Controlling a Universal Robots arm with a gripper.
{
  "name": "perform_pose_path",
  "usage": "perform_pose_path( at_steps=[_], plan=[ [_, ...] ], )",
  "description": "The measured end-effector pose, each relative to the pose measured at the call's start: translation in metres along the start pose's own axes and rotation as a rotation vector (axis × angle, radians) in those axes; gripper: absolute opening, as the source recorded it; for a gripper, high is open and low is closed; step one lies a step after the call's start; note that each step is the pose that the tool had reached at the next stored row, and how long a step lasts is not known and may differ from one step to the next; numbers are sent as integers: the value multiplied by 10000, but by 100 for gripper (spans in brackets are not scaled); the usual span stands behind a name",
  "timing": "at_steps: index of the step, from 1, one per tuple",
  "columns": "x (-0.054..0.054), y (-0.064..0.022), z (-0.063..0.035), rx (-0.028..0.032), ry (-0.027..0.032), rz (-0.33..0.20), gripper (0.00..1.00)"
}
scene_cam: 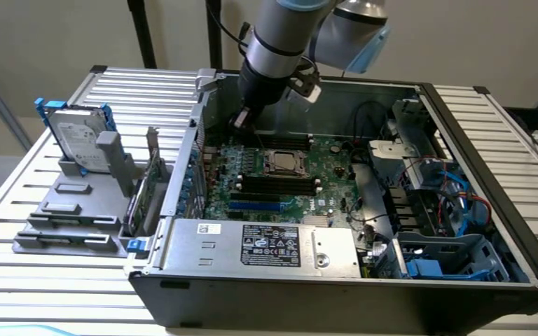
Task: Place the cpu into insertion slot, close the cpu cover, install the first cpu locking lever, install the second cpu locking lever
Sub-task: 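Install the first cpu locking lever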
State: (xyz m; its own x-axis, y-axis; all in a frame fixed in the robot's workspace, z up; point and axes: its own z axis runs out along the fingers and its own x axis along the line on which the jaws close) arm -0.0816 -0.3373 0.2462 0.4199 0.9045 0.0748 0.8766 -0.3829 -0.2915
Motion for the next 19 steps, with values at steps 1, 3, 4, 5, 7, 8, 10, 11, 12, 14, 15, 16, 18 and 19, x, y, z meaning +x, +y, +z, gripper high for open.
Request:
perform_pose_path(
  at_steps=[1, 3, 4, 5, 7, 8, 10, 11, 12, 14, 15, 16, 18, 19],
  plan=[
    [-1, -2, 0, 17, 43, 54, 11],
    [-3, -6, 1, 67, 161, 143, 11],
    [-4, -8, 2, 99, 238, 175, 11],
    [-5, -10, 3, 133, 319, 204, 11],
    [-7, -15, 4, 200, 482, 269, 11],
    [-8, -17, 4, 229, 558, 308, 11],
    [-10, -20, 5, 268, 695, 420, 11],
    [-10, -22, 5, 281, 759, 484, 11],
    [-11, -23, 6, 294, 821, 550, 11],
    [-12, -25, 6, 310, 939, 701, 11],
    [-12, -25, 7, 303, 986, 815, 11],
    [-12, -25, 7, 292, 1028, 936, 11],
    [-13, -23, 12, 263, 1127, 1218, 11],
    [-13, -22, 16, 246, 1186, 1380, 11]
  ],
)
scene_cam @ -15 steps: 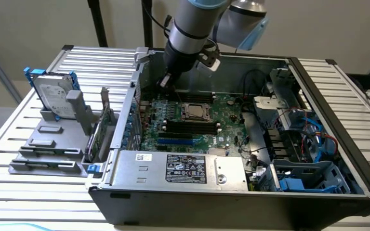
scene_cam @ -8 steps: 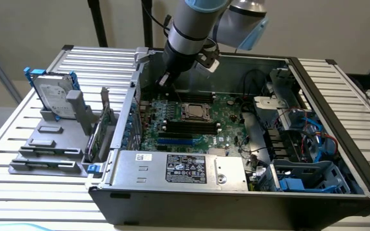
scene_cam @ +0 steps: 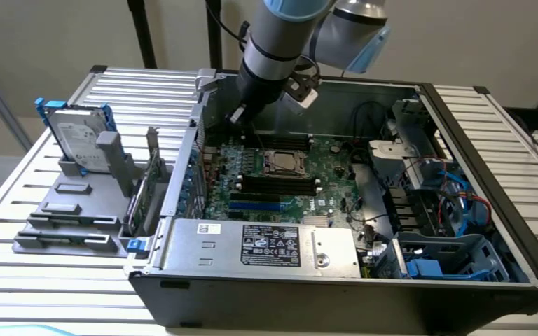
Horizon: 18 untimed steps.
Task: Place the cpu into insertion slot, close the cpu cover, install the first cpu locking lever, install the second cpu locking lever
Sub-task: 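Install the first cpu locking lever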
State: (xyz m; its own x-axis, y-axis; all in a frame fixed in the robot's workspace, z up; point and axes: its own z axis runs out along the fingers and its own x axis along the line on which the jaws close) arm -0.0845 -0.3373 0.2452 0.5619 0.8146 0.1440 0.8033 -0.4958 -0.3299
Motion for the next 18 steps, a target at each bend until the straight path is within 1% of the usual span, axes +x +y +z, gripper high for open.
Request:
perform_pose_path(
  at_steps=[3, 6, 8, 10, 13, 18],
  plan=[
    [-1, 3, 7, -50, 174, 420, 11],
    [-1, 3, 7, -63, 357, 759, 11],
    [-1, 3, 7, -58, 437, 889, 11],
    [-1, 2, 7, -52, 494, 965, 11],
    [5, 10, 6, -51, 543, 1038, 11],
    [54, 82, -13, -48, 579, 1097, 11]
  ],
)
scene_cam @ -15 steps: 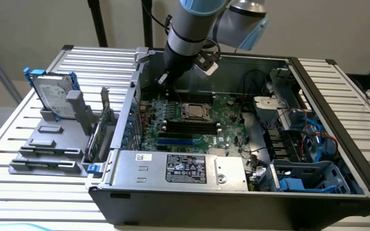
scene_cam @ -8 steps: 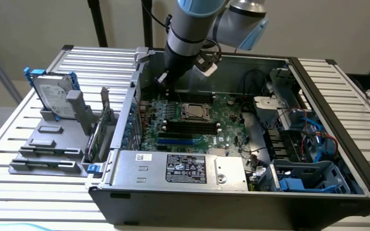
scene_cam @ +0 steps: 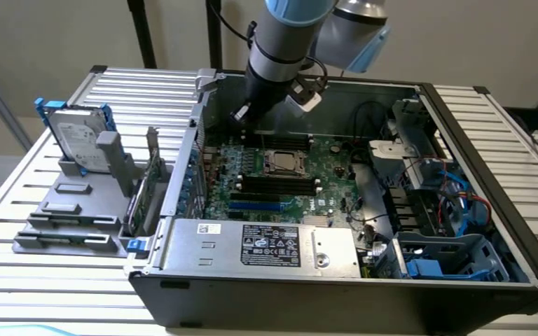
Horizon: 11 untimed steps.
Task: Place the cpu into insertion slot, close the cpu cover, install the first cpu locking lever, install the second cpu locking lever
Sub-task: 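Install the first cpu locking lever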
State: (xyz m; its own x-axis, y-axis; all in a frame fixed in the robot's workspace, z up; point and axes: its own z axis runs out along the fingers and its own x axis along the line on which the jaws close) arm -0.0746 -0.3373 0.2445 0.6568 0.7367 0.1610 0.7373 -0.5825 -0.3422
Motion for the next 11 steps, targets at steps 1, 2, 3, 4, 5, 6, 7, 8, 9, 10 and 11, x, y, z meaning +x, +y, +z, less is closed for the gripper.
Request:
perform_pose_path(
  at_steps=[1, 2, 3, 4, 5, 6, 7, 8, 9, 10, 11],
  plan=[
    [15, 17, -4, 4, 9, 6, 11],
    [32, 36, -7, 12, 21, 9, 11],
    [51, 56, -11, 23, 36, 9, 11],
    [70, 78, -16, 38, 53, 6, 11],
    [90, 101, -22, 58, 75, 3, 11],
    [166, 187, -39, 146, 176, -18, 11],
    [227, 265, -48, 262, 306, -44, 11],
    [228, 266, -47, 263, 307, -43, 11],
    [228, 266, -48, 263, 306, -43, 11],
    [228, 266, -48, 263, 306, -43, 11],
    [228, 266, -47, 260, 307, -43, 11]
  ],
)
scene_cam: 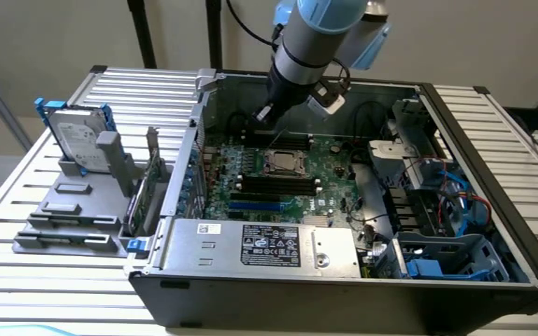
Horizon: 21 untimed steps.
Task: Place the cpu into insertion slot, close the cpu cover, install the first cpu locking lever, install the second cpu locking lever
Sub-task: 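Install the first cpu locking lever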
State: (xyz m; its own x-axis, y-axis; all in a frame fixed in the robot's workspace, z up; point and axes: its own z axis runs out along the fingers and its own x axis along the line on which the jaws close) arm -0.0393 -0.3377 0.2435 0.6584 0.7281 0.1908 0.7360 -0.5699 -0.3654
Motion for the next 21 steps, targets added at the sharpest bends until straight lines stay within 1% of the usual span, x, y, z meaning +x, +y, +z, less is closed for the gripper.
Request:
perform_pose_path(
  at_steps=[1, 2, 3, 5, 6, 7, 8, 9, 11, 13, 16, 17, 19, 21],
  plan=[
    [-1, 1, 3, -22, 17, -11, 11],
    [-1, 3, 9, -55, 43, -30, 11],
    [-3, 6, 15, -107, 71, -53, 11],
    [-6, 10, 27, -233, 135, -103, 11],
    [-9, 11, 33, -281, 152, -121, 11],
    [-11, 11, 38, -318, 154, -130, 11],
    [-14, 11, 44, -347, 148, -135, 11],
    [-18, 10, 50, -376, 126, -139, 11],
    [-26, 7, 60, -416, 62, -160, 11],
    [-32, 5, 70, -442, -3, -210, 11],
    [-39, 8, 87, -456, -73, -290, 11],
    [-42, 11, 97, -455, -87, -316, 11],
    [-50, 19, 121, -449, -108, -362, 11],
    [-62, 29, 153, -446, -115, -379, 11]
  ],
)
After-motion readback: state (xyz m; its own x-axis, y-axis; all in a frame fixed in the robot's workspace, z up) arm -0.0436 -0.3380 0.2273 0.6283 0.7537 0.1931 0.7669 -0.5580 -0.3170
